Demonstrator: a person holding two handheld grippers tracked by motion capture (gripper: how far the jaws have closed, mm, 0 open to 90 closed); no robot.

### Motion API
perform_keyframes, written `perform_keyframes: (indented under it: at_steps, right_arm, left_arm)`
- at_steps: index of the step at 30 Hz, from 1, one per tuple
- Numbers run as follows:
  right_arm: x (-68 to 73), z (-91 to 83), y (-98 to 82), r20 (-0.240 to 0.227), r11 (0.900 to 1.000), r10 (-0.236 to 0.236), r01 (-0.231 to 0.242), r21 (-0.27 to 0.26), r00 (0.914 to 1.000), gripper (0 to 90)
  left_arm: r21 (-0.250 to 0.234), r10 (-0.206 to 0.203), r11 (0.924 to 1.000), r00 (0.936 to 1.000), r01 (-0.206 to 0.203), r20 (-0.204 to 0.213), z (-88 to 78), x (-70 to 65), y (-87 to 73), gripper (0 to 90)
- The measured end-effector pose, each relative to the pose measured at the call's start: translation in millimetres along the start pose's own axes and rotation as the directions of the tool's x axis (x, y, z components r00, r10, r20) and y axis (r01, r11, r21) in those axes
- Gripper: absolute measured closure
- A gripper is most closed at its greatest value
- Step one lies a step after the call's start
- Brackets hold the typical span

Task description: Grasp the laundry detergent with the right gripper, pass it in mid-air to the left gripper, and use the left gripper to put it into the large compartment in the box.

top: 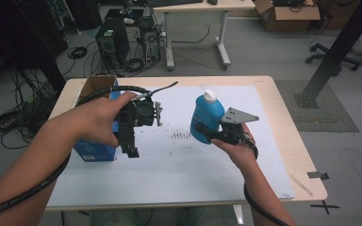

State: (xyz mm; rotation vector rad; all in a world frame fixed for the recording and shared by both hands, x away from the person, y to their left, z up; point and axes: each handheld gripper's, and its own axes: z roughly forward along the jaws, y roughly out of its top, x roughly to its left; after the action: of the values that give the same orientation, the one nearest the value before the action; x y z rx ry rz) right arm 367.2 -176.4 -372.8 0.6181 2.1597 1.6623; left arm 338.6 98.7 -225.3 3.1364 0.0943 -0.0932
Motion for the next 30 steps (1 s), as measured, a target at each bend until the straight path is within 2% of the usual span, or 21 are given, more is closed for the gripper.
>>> perform_keyframes:
  at_steps: [2,3,6,9,13,15,16,17,21,22,23,24,25,26,27,28,29,30]
  right_arm:
    - [-0.5,-1.5,1.9,-0.015,1.000,-0.010,0.010,0.002,0.9998,45.5]
    - [-0.8,-4.8,5.8,-0.051,1.000,-0.027,0.028,0.013,0.9983,45.5]
    - [-1.1,-9.3,10.4,-0.098,0.998,-0.051,0.053,0.023,0.9939,45.4]
    - [-1.5,-13.6,12.8,-0.140,0.997,-0.066,0.070,0.022,0.9879,45.5]
    - [0.1,-17.9,13.8,-0.198,0.994,-0.095,0.103,0.031,0.9756,45.4]
    - [1.4,-18.5,13.7,-0.211,0.994,-0.095,0.105,0.034,0.9728,45.4]
    - [3.2,-19.3,12.9,-0.242,0.993,-0.103,0.115,0.036,0.9649,45.4]
    - [4.2,-19.2,12.3,-0.257,0.992,-0.106,0.119,0.037,0.9606,45.3]
    - [9.1,-18.3,9.2,-0.308,0.991,-0.108,0.125,0.037,0.9453,45.3]
    - [9.1,-18.3,9.2,-0.308,0.991,-0.108,0.125,0.037,0.9453,45.3]
    - [12.0,-17.0,7.4,-0.333,0.991,-0.112,0.130,0.033,0.9364,45.3]
    - [12.0,-17.0,7.4,-0.333,0.991,-0.112,0.130,0.033,0.9364,45.3]
    - [15.4,-15.4,5.7,-0.351,0.990,-0.114,0.134,0.033,0.9294,45.3]
    - [15.4,-15.4,5.7,-0.351,0.990,-0.114,0.134,0.033,0.9294,45.3]
    - [18.2,-13.5,4.1,-0.376,0.990,-0.116,0.139,0.033,0.9194,45.2]
    - [18.2,-13.5,4.1,-0.376,0.990,-0.116,0.139,0.033,0.9194,45.2]
    - [21.1,-11.3,2.6,-0.395,0.989,-0.120,0.146,0.036,0.9106,45.3]
    - [22.5,-10.2,1.8,-0.403,0.988,-0.121,0.148,0.037,0.9073,45.3]
  left_arm:
    - [-0.004,0.004,1.0000,1.0000,-0.004,0.000,-2.3,-0.5,1.6,0.2]
    - [-0.011,0.010,0.9999,1.0000,-0.010,0.002,-4.9,-0.9,3.2,0.2]
    - [-0.013,0.016,0.9998,0.9999,-0.016,0.001,-8.2,-0.2,5.8,0.2]
    - [-0.014,0.022,0.9997,0.9998,-0.022,0.001,-10.7,0.8,8.6,0.2]
    - [-0.019,0.031,0.9993,0.9995,-0.031,0.001,-12.7,1.2,12.8,0.2]
    - [-0.020,0.035,0.9992,0.9994,-0.035,0.002,-13.2,1.2,13.9,0.2]
    - [-0.025,0.041,0.9988,0.9991,-0.041,0.004,-13.7,1.0,15.9,0.1]
    - [-0.024,0.044,0.9988,0.9990,-0.044,0.005,-14.0,0.9,16.8,0.2]
    - [-0.025,0.046,0.9986,0.9989,-0.046,0.002,-14.1,0.5,19.1,0.2]
    - [-0.025,0.046,0.9986,0.9989,-0.046,0.002,-14.1,0.5,19.1,0.2]
    - [-0.025,0.048,0.9985,0.9988,-0.048,0.002,-14.4,0.3,19.6,0.1]
    - [-0.025,0.048,0.9985,0.9988,-0.048,0.002,-14.4,0.3,19.6,0.2]
    - [-0.024,0.052,0.9984,0.9987,-0.052,0.003,-14.9,-0.2,20.2,0.1]
    - [-0.024,0.052,0.9984,0.9987,-0.052,0.003,-14.9,-0.2,20.2,0.2]
    - [-0.025,0.053,0.9983,0.9986,-0.053,0.003,-15.2,-0.7,20.7,0.2]
    - [-0.025,0.053,0.9983,0.9986,-0.053,0.003,-15.2,-0.7,20.7,0.2]
    - [-0.027,0.057,0.9980,0.9984,-0.056,0.004,-15.6,-1.0,21.2,0.2]
    - [-0.029,0.058,0.9979,0.9983,-0.058,0.004,-15.9,-1.1,21.5,0.1]
